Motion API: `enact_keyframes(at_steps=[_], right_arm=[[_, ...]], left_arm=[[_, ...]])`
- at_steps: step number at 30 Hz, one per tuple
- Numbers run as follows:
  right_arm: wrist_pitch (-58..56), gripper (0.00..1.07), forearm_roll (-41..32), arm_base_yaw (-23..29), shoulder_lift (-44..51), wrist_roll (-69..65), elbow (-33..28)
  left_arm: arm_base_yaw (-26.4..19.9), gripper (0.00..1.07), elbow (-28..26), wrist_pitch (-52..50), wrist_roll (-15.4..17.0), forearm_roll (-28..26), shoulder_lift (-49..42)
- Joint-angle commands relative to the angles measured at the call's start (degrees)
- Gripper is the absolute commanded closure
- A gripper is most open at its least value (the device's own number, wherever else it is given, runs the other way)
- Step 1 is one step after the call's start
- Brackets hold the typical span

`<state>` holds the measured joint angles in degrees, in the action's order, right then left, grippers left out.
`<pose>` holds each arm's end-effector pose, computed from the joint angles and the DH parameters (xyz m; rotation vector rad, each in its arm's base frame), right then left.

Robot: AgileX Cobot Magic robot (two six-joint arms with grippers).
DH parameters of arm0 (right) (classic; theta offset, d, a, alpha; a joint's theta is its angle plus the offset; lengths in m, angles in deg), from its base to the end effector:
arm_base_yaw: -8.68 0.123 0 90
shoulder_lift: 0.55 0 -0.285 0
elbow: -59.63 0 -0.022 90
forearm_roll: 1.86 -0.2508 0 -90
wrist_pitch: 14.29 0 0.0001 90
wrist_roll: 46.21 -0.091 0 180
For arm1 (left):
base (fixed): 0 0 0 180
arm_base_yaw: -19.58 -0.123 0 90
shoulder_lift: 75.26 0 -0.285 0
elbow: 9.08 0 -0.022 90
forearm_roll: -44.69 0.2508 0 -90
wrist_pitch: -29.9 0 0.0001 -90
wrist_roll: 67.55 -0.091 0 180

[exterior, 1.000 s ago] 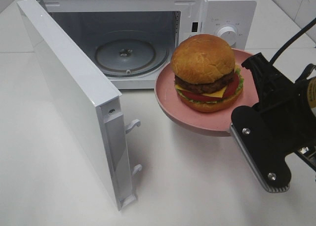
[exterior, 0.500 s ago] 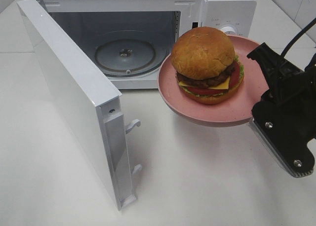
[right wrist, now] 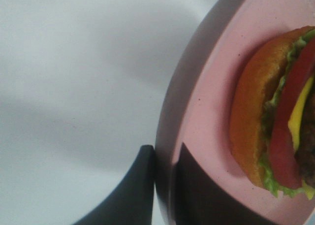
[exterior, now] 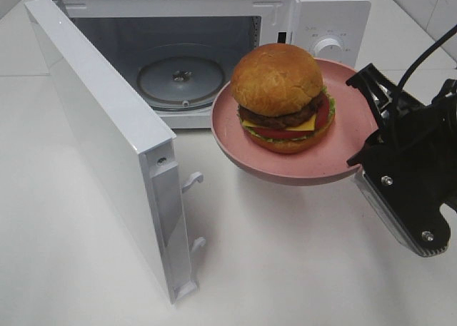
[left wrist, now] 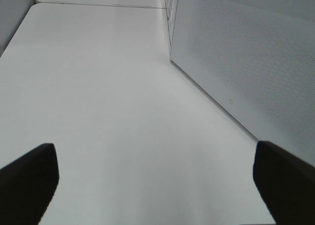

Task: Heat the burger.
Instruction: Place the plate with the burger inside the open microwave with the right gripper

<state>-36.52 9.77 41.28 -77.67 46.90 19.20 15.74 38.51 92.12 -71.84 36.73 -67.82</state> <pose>0.1958 0.1170 0.2354 -2.3430 0.9735 -0.6261 -0.0085 -0.0118 0.2806 0.0184 2.0393 -0.0773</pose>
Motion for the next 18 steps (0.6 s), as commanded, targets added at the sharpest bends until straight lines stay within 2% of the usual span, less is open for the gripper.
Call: enact_keyframes(at_steps=[1,10,18], right_arm=[[5.3,1.0,-0.6,0.1,-0.2,0.4,0.5],[8.7,1.0,-0.6,4.1,-5.1,0.4,0.5],[9.6,1.0,-0.9,5.2,-11.1,0.4,6.2]], left_arm=[[-0.1,0.04,0.2,-0.9,0.2,-0.3,-0.7],[-0.1,0.04,0.2,-0.9,0.2,-0.3,-0.7],[-0.1,0.04,0.2,-0.9,0.2,-0.3,-0.7]])
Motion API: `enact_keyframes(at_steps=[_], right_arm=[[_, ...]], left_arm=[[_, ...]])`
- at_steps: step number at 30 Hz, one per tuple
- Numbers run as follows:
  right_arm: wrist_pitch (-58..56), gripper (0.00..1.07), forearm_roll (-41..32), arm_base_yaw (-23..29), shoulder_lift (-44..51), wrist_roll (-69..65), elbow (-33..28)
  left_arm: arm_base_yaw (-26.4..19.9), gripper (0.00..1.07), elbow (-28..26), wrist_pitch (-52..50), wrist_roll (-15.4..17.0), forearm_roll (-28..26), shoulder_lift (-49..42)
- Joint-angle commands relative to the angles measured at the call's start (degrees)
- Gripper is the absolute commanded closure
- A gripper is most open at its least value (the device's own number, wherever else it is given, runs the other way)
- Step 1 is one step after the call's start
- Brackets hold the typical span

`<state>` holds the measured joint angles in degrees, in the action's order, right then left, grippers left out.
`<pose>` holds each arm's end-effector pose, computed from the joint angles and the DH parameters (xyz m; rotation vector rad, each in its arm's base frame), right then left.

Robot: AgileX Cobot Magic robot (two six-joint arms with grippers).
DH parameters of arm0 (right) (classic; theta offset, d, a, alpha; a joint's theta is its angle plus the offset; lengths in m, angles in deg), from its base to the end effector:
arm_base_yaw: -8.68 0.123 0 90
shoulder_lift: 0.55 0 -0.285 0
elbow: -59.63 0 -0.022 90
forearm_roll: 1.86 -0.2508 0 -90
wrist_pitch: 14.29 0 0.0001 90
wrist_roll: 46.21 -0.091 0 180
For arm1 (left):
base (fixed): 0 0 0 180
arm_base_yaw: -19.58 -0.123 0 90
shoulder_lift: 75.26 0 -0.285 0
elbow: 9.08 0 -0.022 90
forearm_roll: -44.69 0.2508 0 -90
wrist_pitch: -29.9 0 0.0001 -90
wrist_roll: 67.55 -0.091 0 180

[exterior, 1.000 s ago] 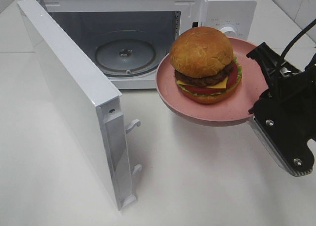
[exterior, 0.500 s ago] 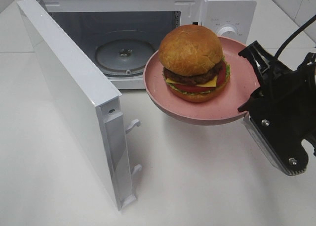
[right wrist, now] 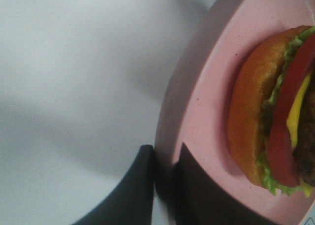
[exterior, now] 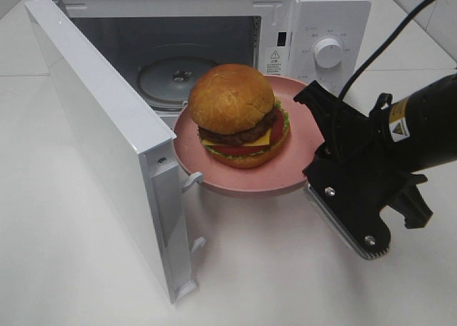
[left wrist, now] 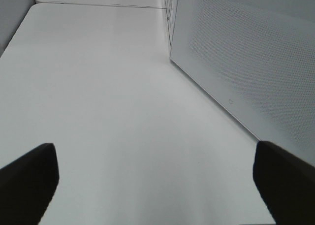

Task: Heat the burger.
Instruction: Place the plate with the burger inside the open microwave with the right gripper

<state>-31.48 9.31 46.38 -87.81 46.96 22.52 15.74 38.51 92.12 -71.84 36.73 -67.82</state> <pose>0.2110 0.1564 0.2133 -2.3996 0.8639 -0.5506 -0.0085 -0.0118 0.2806 0.0184 2.0393 -0.0773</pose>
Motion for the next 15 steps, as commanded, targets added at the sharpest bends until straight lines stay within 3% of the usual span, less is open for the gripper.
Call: enact_keyframes(at_steps=[1,15], right_arm=[[4.6,1.0,-0.5,0.1,-1.8,0.3,3.6],[6.7,1.0,-5.4,0.6,-9.6,3.5,10.7]], left_arm=[[-0.1,0.04,0.2,-0.9,0.2,-0.3,-0.7],[-0.1,0.04,0.2,-0.9,0.2,-0.3,-0.7]])
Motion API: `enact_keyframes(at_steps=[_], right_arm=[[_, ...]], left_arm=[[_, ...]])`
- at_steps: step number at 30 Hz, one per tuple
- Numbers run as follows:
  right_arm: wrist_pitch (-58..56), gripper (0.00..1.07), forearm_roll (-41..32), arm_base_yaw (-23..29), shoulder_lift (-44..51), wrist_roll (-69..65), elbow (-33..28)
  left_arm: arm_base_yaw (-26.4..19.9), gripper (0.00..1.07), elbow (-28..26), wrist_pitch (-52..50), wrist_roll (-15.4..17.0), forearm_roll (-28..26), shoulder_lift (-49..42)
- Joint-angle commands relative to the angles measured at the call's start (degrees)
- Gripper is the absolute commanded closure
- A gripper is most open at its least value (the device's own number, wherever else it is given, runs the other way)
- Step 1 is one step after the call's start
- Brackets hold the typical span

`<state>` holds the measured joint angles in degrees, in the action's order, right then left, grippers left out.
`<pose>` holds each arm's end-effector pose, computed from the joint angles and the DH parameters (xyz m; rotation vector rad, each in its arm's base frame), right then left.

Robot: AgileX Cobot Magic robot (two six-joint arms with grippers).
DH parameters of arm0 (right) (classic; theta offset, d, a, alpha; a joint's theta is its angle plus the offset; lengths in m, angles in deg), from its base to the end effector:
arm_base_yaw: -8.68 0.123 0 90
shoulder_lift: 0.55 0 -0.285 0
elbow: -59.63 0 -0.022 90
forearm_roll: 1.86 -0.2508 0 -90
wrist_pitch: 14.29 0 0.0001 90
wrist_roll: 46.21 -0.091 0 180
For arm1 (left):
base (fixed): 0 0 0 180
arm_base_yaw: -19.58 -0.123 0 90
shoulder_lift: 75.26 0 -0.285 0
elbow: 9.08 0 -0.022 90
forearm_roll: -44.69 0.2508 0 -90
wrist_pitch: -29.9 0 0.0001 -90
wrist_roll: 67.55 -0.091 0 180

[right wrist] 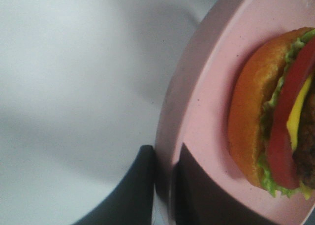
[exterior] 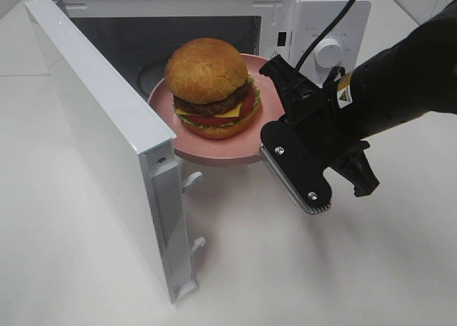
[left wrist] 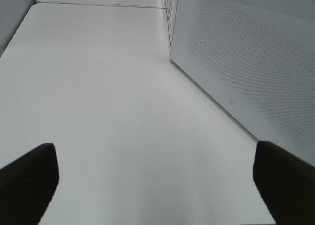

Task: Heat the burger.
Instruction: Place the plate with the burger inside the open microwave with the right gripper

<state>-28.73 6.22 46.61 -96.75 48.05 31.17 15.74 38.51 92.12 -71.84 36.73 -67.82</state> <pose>0.2459 0.1875 0.2131 -2.3441 0.8702 -0.5341 -0.0085 -0.0118 0.2806 0.0184 2.0393 -0.0773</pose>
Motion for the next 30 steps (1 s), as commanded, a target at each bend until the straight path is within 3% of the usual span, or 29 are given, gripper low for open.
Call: enact_keyframes(at_steps=[1,5,30], right_arm=[[4.0,1.0,-3.4,0.4,-1.1,3.2,2.5],[3.8,1.0,-7.6,0.4,-4.0,6.9,4.9],[3.0,1.0,-13.2,0.3,-13.9,10.0,15.9]], left_arm=[[-0.1,0.04,0.2,-0.9,0.2,-0.3,-0.7],[-0.1,0.04,0.2,-0.9,0.2,-0.3,-0.7],[-0.1,0.04,0.2,-0.9,0.2,-0.3,-0.7]])
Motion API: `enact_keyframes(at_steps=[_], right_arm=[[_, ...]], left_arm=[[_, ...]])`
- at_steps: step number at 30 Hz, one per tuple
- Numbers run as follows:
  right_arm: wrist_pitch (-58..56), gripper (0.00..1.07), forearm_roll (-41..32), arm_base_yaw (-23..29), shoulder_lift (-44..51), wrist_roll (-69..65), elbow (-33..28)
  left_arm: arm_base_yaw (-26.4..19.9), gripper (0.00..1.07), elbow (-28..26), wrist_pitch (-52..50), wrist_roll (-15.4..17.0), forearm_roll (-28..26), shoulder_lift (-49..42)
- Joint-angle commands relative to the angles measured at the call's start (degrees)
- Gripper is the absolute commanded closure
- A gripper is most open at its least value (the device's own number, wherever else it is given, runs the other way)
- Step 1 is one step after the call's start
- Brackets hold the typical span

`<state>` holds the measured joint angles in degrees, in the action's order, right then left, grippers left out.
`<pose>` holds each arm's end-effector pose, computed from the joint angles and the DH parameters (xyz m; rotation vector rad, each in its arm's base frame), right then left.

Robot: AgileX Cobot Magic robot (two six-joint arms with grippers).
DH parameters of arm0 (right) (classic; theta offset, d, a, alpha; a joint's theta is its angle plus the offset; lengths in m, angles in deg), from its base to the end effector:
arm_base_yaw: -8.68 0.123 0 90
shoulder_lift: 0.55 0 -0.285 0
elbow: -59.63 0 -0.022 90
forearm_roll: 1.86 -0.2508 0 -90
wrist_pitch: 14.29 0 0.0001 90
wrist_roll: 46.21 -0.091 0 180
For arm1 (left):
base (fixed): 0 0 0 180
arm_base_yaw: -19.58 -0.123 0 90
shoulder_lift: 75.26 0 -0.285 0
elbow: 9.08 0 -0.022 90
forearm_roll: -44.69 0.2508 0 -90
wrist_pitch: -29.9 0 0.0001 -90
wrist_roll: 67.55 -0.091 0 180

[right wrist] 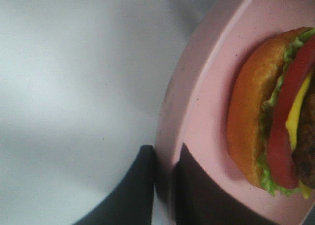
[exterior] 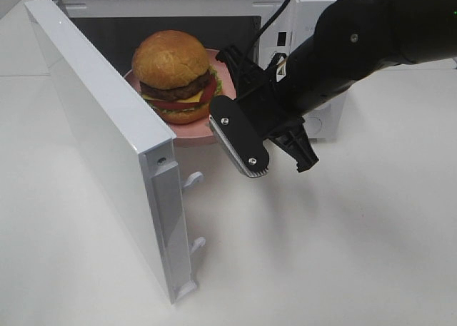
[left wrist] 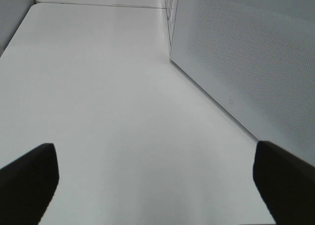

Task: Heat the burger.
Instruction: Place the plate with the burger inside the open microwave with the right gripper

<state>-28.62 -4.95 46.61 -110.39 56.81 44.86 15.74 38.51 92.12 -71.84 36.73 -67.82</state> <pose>0.2953 0.2317 0.1981 -2.3181 0.8842 -0.4652 -0.0085 -0.0118 0.2806 0.0184 2.0393 -0.0773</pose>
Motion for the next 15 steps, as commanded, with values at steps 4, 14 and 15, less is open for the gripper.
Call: enact_keyframes(at_steps=[4,14,15], right_arm=[[2.1,1.0,-3.3,0.2,-2.9,3.7,4.6],[0.2,1.02,-5.3,-0.5,-7.7,5.3,9.6],[0.2,1.02,-5.3,-0.5,-8.5,5.4,10.7]], left_arm=[[-0.1,0.04,0.2,-0.9,0.2,-0.3,-0.7],[-0.1,0.04,0.2,-0.9,0.2,-0.3,-0.7],[-0.1,0.04,0.2,-0.9,0.2,-0.3,-0.7]])
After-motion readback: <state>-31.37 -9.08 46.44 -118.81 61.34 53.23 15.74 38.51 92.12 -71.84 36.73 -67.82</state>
